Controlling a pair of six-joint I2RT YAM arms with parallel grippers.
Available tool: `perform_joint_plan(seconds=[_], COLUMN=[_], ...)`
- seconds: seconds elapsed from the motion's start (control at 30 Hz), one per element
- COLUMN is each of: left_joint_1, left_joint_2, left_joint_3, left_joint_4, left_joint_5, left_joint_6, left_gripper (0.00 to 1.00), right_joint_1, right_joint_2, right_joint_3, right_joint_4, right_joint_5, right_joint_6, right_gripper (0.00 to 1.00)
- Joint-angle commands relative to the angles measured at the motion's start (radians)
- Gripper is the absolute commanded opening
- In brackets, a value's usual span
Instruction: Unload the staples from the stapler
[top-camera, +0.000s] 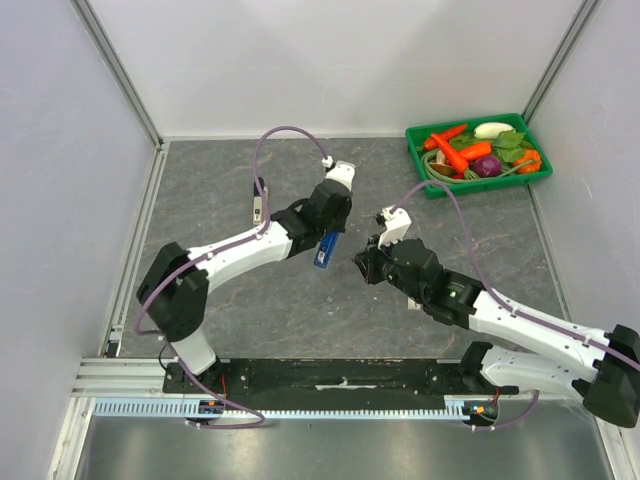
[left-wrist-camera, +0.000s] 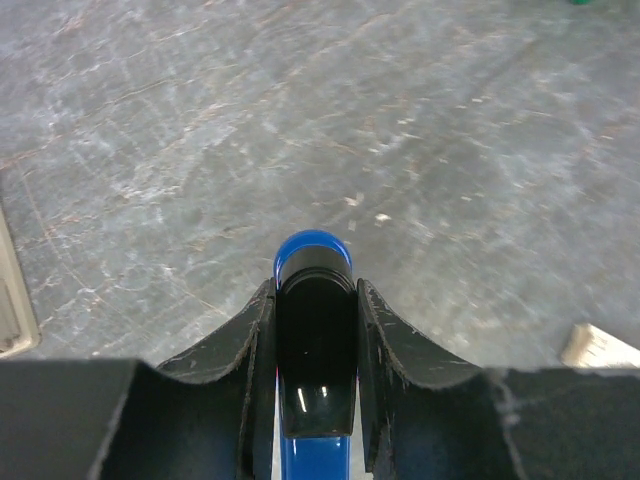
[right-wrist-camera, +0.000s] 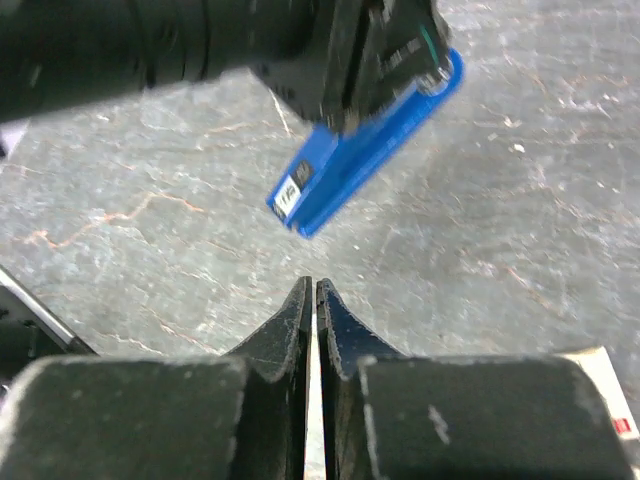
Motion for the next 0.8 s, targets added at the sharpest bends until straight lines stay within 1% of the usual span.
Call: perform_joint_plan(seconds=[0.0,0.2,0.4,0.47,0.67,0.77], left_joint_1=[0.102,0.233,0.332,0.363,0.389,0.389], left_joint_2=[0.078,0.198,0.268,0.293,0.359,0.379], left_joint_3=[0.087,0.167,0.220,0.237,0.279,0.285], left_joint_4=[0.010,-0.028,-0.044,-0.053,-0.061,-0.059], left_joint_5=[-0.006,0.092,0.138,0.147,0.177,0.170], left_joint_6=[0.017,-0.016,-0.033,-0.043,-0.040,-0.040], left_gripper=[0.02,0.02,0.02,0.02,0.03,0.11], right_joint_1=[0.004,0.004,0.004,0.002,0.004,0.002], right_joint_2=[-0.070,-0.113,-0.124,-0.127,-0.133,-0.138], right_joint_3=[-0.052,-0.087,-0.101,-0.104,-0.106,-0.104], right_joint_4=[-0.055,-0.086,-0.100,-0.101,-0.110,-0.121], right_joint_5=[0.059,0.067,0.052,0.047,0.029,0.029], right_joint_6=[0.001,0.024,0.041,0.043,0.044,0.044], right_gripper=[0.11,0.14,0.19,0.19,0.20,0.22])
